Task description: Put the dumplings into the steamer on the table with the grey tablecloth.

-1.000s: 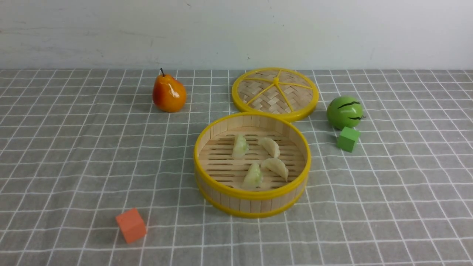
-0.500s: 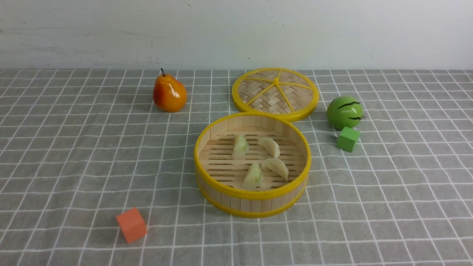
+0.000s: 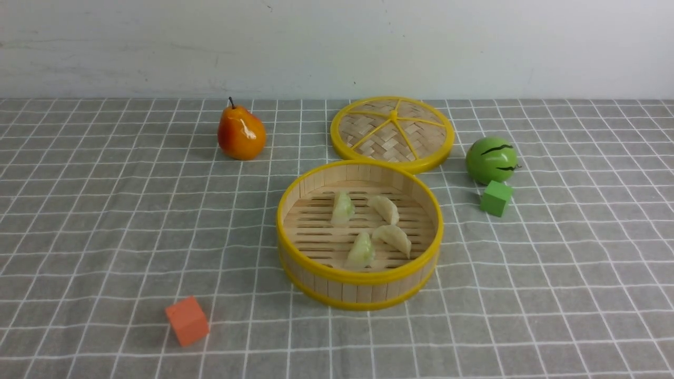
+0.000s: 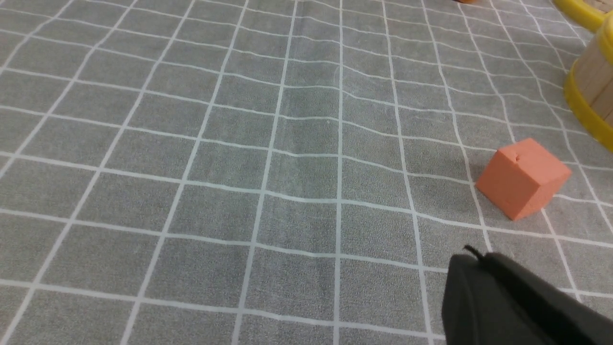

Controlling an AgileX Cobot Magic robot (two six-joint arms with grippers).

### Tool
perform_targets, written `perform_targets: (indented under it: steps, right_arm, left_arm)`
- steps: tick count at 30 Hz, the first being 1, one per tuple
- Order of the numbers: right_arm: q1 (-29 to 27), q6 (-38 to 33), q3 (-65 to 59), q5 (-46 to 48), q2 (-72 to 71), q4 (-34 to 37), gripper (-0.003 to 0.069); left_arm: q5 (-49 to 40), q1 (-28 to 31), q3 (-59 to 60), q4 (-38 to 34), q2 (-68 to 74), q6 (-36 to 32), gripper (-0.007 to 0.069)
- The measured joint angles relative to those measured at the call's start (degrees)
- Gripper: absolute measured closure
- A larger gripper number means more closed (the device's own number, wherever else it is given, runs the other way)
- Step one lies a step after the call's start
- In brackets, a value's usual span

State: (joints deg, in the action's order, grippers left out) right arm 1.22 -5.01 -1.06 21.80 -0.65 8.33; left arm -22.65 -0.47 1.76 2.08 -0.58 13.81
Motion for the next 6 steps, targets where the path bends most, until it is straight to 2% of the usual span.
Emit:
perform_targets:
  steps: [6]
  right_arm:
    - [0.0, 0.0, 0.0, 0.0, 0.0, 0.0, 0.0491]
  left_arm:
    - [0.0, 0.0, 0.0, 0.0, 0.0, 0.0, 0.0639]
